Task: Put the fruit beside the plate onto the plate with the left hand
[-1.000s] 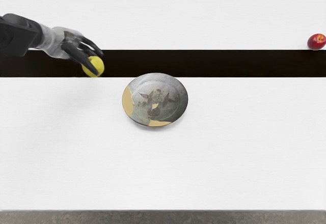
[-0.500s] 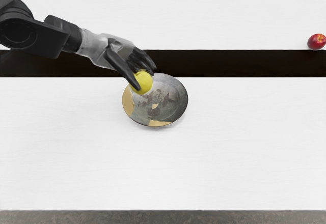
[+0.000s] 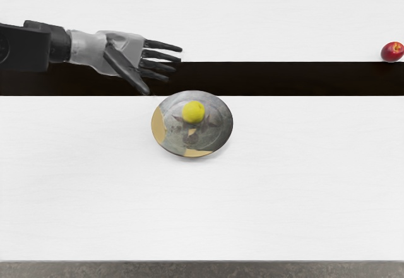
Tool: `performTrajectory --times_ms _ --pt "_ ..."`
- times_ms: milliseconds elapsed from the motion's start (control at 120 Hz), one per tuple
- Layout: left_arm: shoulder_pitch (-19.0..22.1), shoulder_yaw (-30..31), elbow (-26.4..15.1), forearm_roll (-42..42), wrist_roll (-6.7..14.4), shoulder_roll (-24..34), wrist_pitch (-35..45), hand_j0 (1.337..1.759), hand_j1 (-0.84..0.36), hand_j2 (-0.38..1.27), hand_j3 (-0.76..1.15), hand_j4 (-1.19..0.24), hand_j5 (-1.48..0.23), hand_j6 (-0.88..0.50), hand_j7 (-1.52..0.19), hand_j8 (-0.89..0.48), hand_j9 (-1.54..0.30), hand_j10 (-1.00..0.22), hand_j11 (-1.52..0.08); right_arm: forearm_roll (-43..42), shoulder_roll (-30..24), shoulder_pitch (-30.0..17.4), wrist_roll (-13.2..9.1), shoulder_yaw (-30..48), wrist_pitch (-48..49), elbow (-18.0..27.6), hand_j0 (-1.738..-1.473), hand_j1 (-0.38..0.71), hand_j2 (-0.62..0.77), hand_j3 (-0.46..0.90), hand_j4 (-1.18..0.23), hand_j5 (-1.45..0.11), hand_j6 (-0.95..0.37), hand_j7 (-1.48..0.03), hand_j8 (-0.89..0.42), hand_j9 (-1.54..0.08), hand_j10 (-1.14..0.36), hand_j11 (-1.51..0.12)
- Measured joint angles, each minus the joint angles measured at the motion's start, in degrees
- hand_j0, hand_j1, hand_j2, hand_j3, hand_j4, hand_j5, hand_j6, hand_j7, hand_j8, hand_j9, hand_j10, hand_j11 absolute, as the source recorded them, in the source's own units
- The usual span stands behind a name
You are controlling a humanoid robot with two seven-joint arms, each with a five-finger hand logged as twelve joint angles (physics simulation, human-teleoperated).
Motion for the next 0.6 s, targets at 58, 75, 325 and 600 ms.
performTrajectory --times_ms 58,75,325,600 --pt "1.78 -1.44 0.01 -1.31 0.00 2.13 0.00 1.658 0.30 0.02 0.00 -0.05 -0.07 -0.04 -0.06 -0.04 -0.06 -0.05 -0.06 0.00 0.00 0.00 0.00 0.00 0.00 0.00 -1.658 -0.33 0.00 0.00 -0.02 -0.02 -0.02 -0.02 -0.02 -0.02 -0.02 -0.02" --pt "2.41 -1.72 0.01 -1.57 0.00 3.02 0.00 1.658 0.30 0.02 0.00 -0.05 -0.06 -0.04 -0.06 -0.04 -0.06 -0.04 -0.06 0.00 0.00 0.00 0.00 0.00 0.00 0.00 -1.658 -0.33 0.00 0.00 -0.02 -0.02 -0.02 -0.02 -0.02 -0.02 -0.02 -0.02" --pt "8.72 -3.22 0.04 -4.10 0.00 12.02 -0.01 1.658 0.33 0.01 0.00 -0.01 -0.02 -0.01 -0.02 -0.01 -0.02 -0.01 -0.02 0.00 0.00 0.00 0.00 0.00 0.07 0.00 -1.658 -0.33 0.00 0.00 -0.02 -0.02 -0.02 -0.02 -0.02 -0.02 -0.02 -0.02" --pt "10.92 -3.32 0.48 -8.34 0.00 19.43 -0.03 1.658 0.35 0.00 0.00 0.00 0.00 0.00 0.00 0.00 0.00 0.00 0.00 0.00 0.00 0.00 0.00 0.00 0.09 0.00 -1.658 -0.33 0.00 0.00 -0.02 -0.02 -0.02 -0.02 -0.02 -0.02 -0.02 -0.02"
